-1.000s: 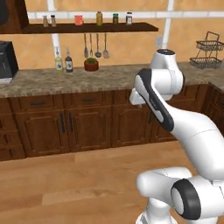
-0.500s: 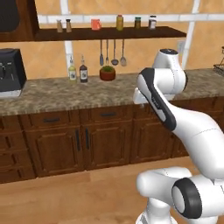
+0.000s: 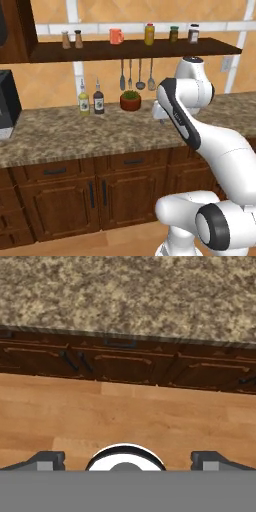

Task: Gather all objects into one cabinet and sort the glasses and bowls to opposite sides.

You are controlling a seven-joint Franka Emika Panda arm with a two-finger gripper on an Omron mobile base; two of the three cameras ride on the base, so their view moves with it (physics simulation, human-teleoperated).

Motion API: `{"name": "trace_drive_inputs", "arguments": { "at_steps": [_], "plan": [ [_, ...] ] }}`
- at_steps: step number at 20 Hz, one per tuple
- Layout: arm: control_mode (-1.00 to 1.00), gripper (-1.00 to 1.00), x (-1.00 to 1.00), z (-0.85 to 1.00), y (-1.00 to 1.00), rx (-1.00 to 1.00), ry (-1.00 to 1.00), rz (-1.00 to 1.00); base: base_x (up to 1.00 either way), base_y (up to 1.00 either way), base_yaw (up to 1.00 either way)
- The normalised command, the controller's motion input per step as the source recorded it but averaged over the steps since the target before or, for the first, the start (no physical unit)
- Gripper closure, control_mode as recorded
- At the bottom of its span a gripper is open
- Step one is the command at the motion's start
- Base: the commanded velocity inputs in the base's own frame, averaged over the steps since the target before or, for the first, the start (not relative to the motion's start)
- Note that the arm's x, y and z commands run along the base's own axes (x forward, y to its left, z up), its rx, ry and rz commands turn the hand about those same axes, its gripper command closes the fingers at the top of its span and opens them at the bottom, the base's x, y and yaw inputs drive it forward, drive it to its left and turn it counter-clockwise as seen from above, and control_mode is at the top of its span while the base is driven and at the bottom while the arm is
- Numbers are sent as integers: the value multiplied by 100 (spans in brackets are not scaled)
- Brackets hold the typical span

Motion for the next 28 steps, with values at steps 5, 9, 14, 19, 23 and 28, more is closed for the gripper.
{"name": "trace_drive_inputs", "arguments": {
  "at_steps": [5,9,14,19,23,28],
  "plan": [
    [100,-100,0,0,0,0,0,0,97,0,0],
    [100,-100,0,0,0,0,0,0,100,-3,0],
    [100,-100,0,0,0,0,0,0,100,0,0],
    [100,-100,0,0,0,0,0,0,100,0,0],
    [100,-100,0,0,0,0,0,0,55,0,0],
    [-100,-100,0,0,0,0,0,0,0,0,0]
  ]
}}
